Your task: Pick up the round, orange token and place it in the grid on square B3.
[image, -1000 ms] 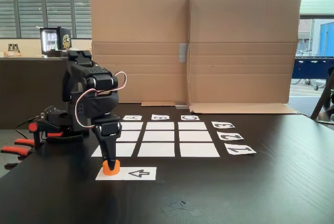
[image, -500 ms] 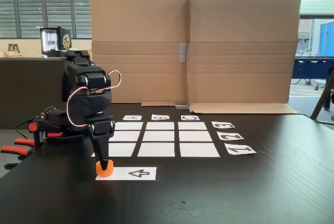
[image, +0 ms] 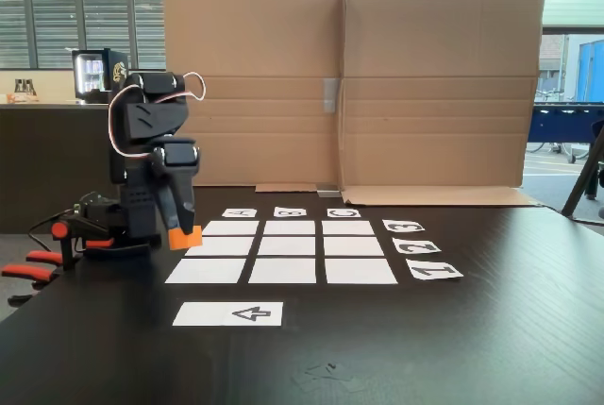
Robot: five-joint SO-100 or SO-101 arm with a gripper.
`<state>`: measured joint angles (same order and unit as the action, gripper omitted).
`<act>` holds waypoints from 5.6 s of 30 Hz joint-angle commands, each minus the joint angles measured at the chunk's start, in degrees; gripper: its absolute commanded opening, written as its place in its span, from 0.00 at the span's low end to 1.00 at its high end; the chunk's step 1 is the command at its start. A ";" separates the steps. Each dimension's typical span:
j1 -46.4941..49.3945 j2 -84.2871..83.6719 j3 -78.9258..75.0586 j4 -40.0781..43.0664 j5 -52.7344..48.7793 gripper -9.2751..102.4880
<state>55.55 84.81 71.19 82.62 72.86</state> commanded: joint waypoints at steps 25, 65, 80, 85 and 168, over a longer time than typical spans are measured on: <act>-64.78 35.16 24.61 6.42 11.87 0.07; -82.35 -13.71 10.90 -7.29 25.14 0.07; -81.91 -12.83 13.36 -7.47 25.66 0.50; -81.74 -9.32 18.90 -9.49 25.66 0.53; 51.33 105.91 101.78 -35.95 12.48 0.08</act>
<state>100.81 190.37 173.23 46.41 84.99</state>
